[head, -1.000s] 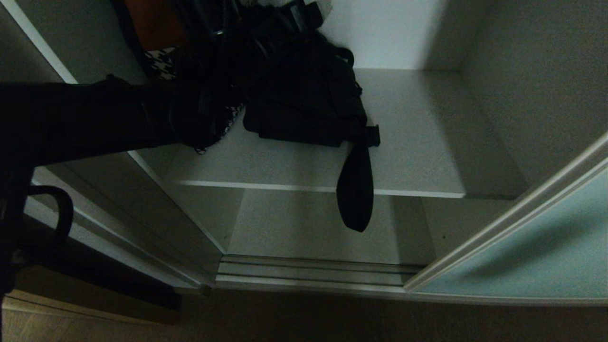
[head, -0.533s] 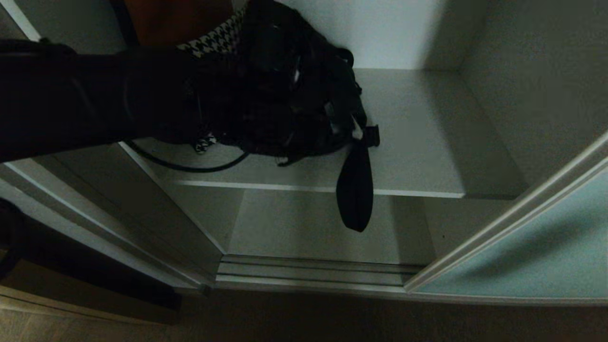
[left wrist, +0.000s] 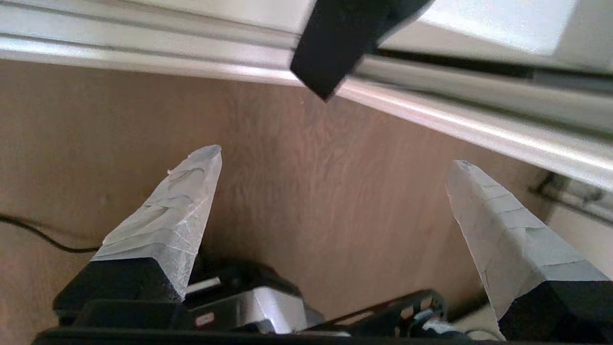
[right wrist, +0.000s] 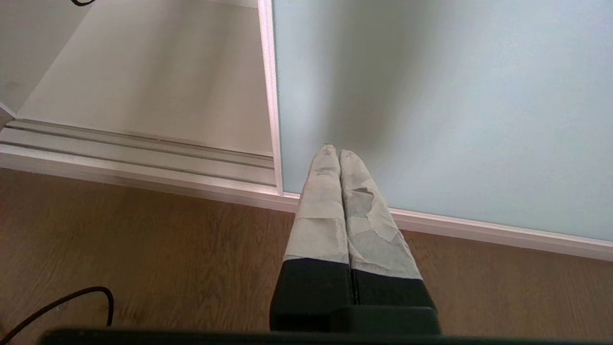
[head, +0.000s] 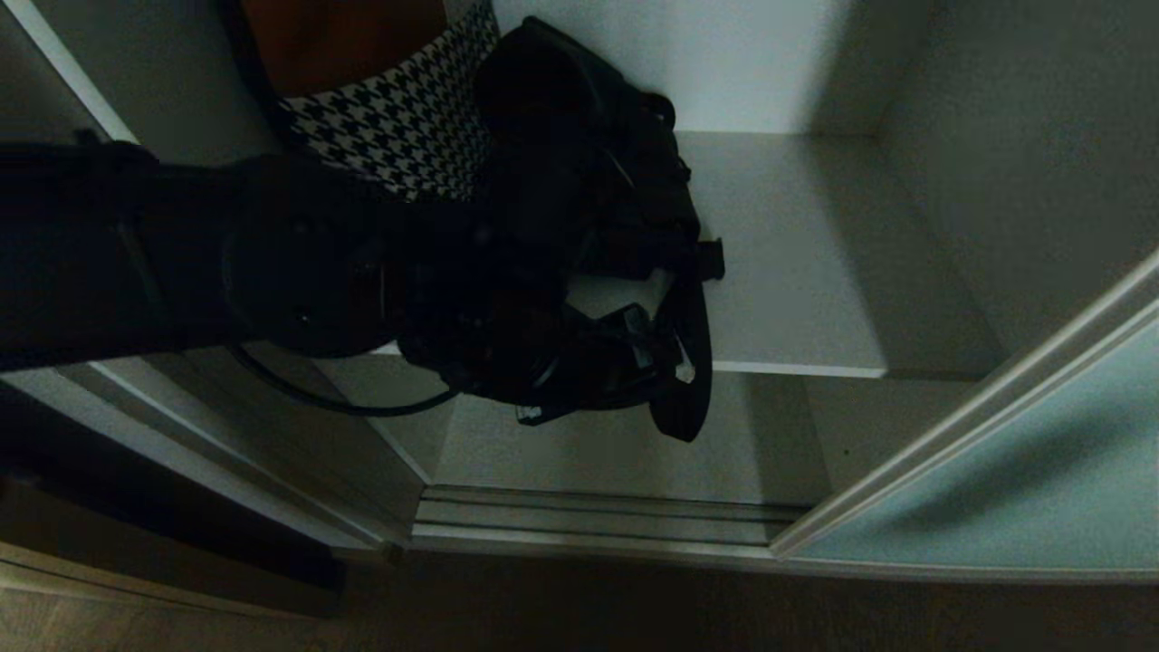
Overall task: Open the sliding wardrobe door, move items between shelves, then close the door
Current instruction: Close the door
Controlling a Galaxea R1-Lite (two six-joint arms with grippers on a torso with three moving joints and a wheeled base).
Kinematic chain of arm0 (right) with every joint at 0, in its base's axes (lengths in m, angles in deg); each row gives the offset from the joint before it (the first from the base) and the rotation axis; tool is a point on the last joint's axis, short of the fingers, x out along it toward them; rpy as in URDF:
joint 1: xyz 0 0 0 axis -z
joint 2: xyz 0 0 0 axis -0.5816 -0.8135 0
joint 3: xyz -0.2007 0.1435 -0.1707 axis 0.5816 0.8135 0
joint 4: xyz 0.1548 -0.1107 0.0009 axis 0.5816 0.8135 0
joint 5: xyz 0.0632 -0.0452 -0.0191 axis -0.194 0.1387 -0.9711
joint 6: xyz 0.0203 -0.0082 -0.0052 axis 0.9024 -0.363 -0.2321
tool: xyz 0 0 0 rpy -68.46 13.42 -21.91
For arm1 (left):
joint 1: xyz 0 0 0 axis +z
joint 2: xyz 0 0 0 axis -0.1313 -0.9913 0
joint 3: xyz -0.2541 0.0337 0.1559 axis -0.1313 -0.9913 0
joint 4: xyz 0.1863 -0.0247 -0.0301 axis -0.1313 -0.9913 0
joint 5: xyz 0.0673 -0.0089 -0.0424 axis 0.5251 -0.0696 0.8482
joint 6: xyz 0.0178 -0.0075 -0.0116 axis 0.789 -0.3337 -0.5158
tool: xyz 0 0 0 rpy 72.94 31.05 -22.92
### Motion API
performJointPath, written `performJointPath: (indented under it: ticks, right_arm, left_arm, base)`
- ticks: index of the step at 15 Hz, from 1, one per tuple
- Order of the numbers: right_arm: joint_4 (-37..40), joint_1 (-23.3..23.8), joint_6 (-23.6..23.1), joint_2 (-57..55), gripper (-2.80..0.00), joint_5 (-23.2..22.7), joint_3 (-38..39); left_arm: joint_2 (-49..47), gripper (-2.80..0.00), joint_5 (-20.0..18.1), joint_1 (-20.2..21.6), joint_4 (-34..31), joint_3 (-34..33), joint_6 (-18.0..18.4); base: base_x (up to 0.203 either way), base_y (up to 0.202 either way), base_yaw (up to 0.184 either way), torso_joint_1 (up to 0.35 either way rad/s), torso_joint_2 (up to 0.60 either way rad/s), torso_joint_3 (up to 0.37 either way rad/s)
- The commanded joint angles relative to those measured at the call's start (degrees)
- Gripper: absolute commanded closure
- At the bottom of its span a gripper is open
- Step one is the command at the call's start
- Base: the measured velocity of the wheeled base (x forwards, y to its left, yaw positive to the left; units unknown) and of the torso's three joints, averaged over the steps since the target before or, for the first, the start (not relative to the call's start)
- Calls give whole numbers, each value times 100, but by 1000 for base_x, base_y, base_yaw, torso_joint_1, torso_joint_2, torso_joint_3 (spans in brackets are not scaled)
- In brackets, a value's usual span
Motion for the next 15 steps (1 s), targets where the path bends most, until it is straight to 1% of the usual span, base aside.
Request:
performJointPath:
  ticks: [1,3,5,6,7,8,9,10,11,13,14,15]
  right_arm:
    - [0,-3,-2,1,0,-3,0]
    - [0,-3,-2,1,0,-3,0]
    - [0,-3,-2,1,0,-3,0]
    - [0,-3,-2,1,0,-3,7]
    - [0,-3,-2,1,0,-3,6]
    - [0,-3,-2,1,0,-3,0]
    - [0,-3,-2,1,0,-3,1]
    - [0,-3,-2,1,0,-3,0]
    - [0,-3,-2,1,0,-3,0]
    - [0,-3,-2,1,0,-3,0]
    - [0,-3,-2,1,0,-3,7]
    - [0,-3,-2,1,0,-3,0]
  left_arm:
    - [-241,-280,-129,-12,88,-104,1]
    - [-394,-280,-301,-46,427,-121,20]
    - [-373,-280,-287,-227,578,-185,27]
    - [-307,0,-267,-310,583,-260,27]
    - [-137,0,-236,-377,594,-335,28]
    - [79,0,-2,-455,618,-395,32]
    - [286,0,544,-540,645,-436,38]
    - [488,0,913,-602,665,-512,108]
    - [626,0,1102,-628,684,-671,238]
    - [1169,0,1180,-634,859,-1246,476]
    - [1519,0,1257,-632,990,-1571,676]
    - [1883,0,1399,-593,1133,-2002,1043]
  base:
    - [0,0,0,0,0,0]
    - [0,0,0,0,0,0]
    - [0,0,0,0,0,0]
    - [0,0,0,0,0,0]
    - [0,0,0,0,0,0]
    - [0,0,0,0,0,0]
    - [0,0,0,0,0,0]
    - [0,0,0,0,0,0]
    - [0,0,0,0,0,0]
    - [0,0,0,0,0,0]
    - [0,0,0,0,0,0]
    - [0,0,0,0,0,0]
